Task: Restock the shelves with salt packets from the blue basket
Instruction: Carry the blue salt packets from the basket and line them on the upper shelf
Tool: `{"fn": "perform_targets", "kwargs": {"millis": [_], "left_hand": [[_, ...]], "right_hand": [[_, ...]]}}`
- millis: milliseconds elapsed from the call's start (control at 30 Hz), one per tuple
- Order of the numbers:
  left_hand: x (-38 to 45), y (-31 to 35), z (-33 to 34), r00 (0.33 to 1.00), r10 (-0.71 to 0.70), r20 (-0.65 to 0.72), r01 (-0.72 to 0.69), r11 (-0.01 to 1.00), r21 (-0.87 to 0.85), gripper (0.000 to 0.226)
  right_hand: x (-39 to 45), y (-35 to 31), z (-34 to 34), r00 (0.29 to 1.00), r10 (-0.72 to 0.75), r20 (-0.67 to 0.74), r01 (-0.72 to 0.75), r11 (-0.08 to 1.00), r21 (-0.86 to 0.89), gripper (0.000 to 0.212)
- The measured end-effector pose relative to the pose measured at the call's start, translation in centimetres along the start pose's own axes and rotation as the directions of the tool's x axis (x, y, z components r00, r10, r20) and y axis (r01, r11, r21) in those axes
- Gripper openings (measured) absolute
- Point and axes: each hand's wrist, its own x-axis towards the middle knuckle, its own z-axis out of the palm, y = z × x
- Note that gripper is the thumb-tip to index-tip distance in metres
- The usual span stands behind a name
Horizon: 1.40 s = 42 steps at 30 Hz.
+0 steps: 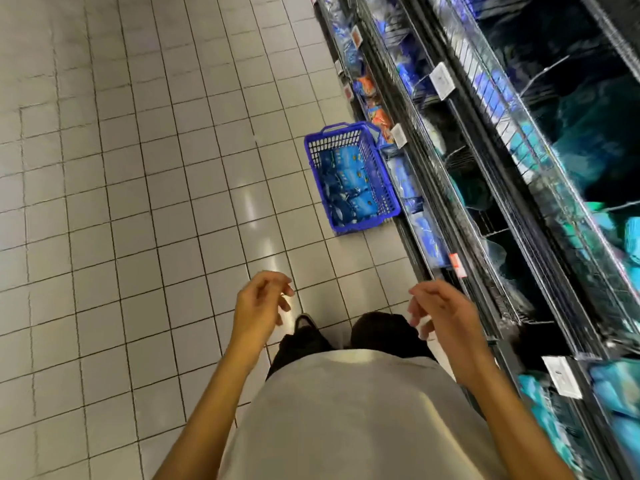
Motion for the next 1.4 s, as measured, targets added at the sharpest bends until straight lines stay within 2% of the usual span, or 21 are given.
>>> {"fn": "perform_targets", "kwargs": {"millis": [200,300,533,700,867,1000,1167,1400], "left_hand": [[7.9,4.9,1.5,0.995,0.023,0.092,-0.029,0.998,0.058,0.022],[11.7,6.9,2.4,0.994,0.034,0.102,-0.043,0.995,0.093,0.021],[17.5,9.9,3.7,1.000,-0.029,-0.008,0.030,0.991,0.132,0.023],[21.0,11.8,3.5,0.991,-0.054,-0.119,0.065,0.994,0.088,0.023],[25.1,14.0,2.3,0.980,-0.083,-0.182,0.087,0.996,0.018,0.026],[30.4,16.3,1.2,0.988,-0.079,-0.130,0.086,0.995,0.049,0.025],[39.9,19.4,0.0,0.996,-0.075,0.041,0.068,0.986,0.153,0.026],[52.8,22.0,1.0,0.930,-0.150,0.337,0.022,0.934,0.356,0.028]], "right_hand": [[4.3,-0.6,-0.3,0.994,0.039,-0.103,-0.034,0.998,0.044,0.013],[8.5,-1.2,-0.4,0.995,0.038,-0.093,-0.037,0.999,0.013,0.014],[18.9,-5.8,1.6,0.999,0.041,-0.014,-0.041,0.999,-0.011,0.012],[25.3,-12.0,5.0,0.995,-0.009,0.096,0.015,0.997,-0.070,0.011],[30.1,-17.8,9.3,0.986,0.006,0.167,0.004,0.998,-0.063,0.011],[33.6,-20.0,12.2,0.990,0.014,0.141,-0.004,0.998,-0.069,0.010],[37.9,-20.9,16.1,0.997,0.076,-0.013,-0.076,0.997,0.010,0.013],[43.2,-20.3,20.8,0.941,0.185,-0.283,-0.141,0.975,0.169,0.011]]}}
